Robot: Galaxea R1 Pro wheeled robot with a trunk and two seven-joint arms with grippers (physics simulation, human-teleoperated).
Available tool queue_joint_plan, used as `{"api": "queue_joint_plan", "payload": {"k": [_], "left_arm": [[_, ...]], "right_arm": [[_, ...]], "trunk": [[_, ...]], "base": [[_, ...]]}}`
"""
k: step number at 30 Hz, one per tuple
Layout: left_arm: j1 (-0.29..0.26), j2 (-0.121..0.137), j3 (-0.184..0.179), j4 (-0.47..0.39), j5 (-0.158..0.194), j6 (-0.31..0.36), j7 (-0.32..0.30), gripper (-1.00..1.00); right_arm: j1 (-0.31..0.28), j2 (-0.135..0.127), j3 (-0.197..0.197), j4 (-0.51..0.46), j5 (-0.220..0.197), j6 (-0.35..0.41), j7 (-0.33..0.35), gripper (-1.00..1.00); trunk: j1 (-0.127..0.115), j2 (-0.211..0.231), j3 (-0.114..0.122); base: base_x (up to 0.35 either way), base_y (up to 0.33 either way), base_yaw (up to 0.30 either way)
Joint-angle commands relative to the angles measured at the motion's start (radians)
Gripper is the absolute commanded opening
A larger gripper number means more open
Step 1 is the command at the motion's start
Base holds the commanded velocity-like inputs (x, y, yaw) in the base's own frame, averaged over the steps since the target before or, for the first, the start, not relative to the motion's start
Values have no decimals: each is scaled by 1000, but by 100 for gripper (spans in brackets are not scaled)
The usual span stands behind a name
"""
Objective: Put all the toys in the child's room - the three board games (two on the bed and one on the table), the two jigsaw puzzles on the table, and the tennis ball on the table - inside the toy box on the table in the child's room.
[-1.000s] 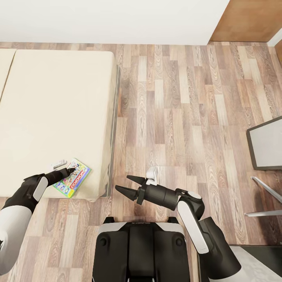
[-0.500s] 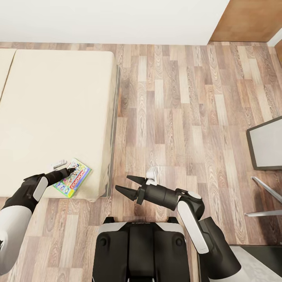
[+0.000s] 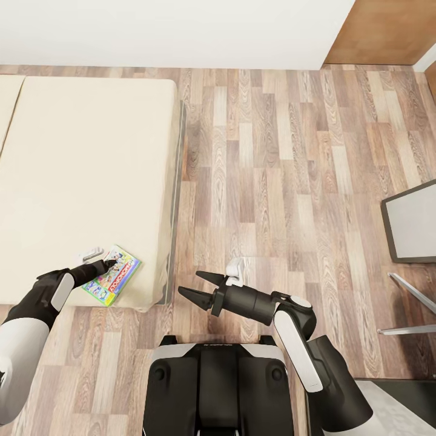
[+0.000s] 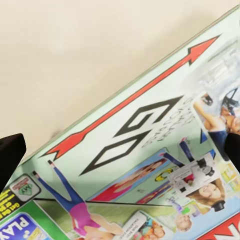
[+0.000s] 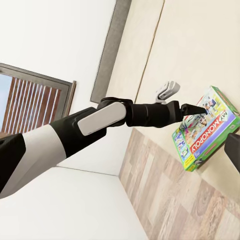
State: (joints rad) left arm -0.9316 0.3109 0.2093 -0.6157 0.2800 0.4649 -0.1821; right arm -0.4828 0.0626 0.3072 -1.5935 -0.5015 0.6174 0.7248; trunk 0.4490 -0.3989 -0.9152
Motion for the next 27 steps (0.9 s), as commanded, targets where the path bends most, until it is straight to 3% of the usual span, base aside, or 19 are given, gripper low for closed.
{"api": "queue_joint_plan", "payload": {"k": [1, 27], "left_arm": [[0, -1, 5, 74, 4, 8, -4, 100], [0, -1, 5, 70, 4, 8, -4, 100]], "right_arm": [[0, 0, 0, 0, -6, 7, -1, 100], [0, 0, 0, 0, -6, 7, -1, 100]], "trunk": [[1, -1, -1], [1, -1, -1]], "base": [[0, 0, 0], [0, -30, 0]]}}
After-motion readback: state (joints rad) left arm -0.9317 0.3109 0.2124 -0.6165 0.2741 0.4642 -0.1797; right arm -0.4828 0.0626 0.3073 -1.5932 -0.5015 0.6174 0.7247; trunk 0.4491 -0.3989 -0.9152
